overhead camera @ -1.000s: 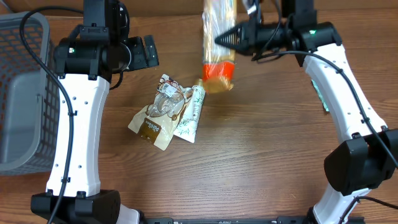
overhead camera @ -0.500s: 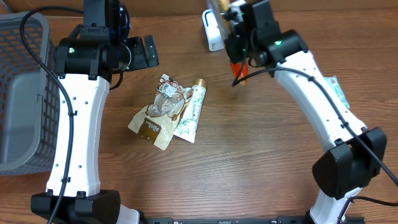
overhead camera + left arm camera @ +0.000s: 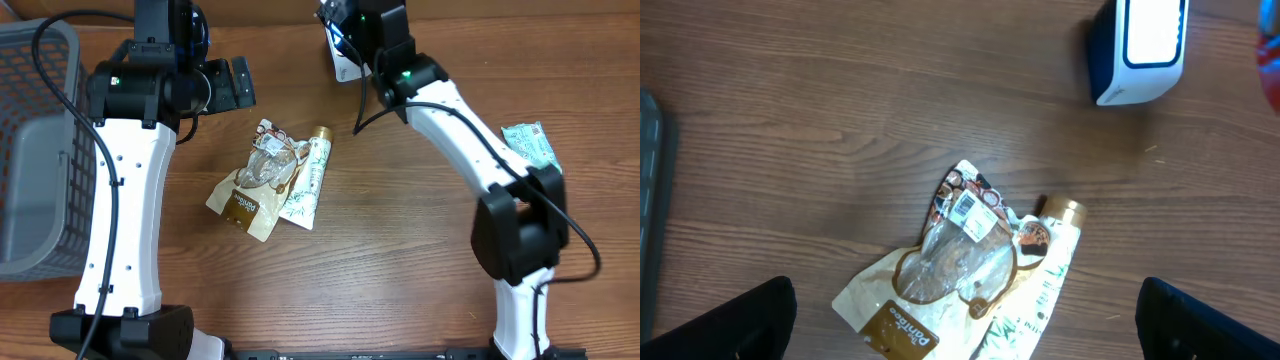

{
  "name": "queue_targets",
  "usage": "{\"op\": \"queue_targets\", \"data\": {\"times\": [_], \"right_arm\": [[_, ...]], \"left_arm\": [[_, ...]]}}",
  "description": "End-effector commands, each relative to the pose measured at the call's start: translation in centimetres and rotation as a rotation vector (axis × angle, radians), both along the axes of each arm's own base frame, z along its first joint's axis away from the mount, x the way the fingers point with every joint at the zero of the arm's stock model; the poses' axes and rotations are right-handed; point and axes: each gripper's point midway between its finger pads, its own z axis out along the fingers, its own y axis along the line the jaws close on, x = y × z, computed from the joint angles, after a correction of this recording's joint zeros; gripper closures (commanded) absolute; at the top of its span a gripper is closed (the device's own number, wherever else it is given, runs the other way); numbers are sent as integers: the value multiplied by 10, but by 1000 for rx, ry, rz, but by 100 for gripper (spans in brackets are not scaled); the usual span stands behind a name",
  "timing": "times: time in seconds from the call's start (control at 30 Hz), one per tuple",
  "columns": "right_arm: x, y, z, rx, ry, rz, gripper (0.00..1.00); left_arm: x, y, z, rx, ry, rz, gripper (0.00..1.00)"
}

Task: Scan the item barcode
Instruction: 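Hold the spaghetti pack barcode over the white scanner with the right gripper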

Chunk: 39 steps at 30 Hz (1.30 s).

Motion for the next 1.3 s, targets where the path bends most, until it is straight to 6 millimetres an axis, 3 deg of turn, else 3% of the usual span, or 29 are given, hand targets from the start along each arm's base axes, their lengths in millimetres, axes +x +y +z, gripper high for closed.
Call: {"op": "queue_targets", "data": {"times": [0.0,0.1,0.23,0.57,0.8,1.07,1.17,1.27], "right_arm": [[21,1,6,-230,-149,40,96],[29,7,-24,-385,-175,94,96],[35,11,-35,-394,-197,99,96],[37,12,-33,-462,-235,119,96],[29,29,-35,-477,-239,160,96],[24,31,-48,-497,-187,183,96],[21,34,-44,-488,-191,207,96],[18,35,-26,-474,-214,213,96]], "left_arm": [[-1,3,0,21,-2,-7,0],[-1,3,0,21,-1,-7,0],[-1,3,0,21,-1,-7,0],[-1,3,0,21,-2,-7,0],[-1,3,0,21,-2,-7,0],[-1,3,0,21,-2,-7,0],[-1,3,0,21,-2,-7,0],[-1,3,0,21,-2,-7,0]]}}
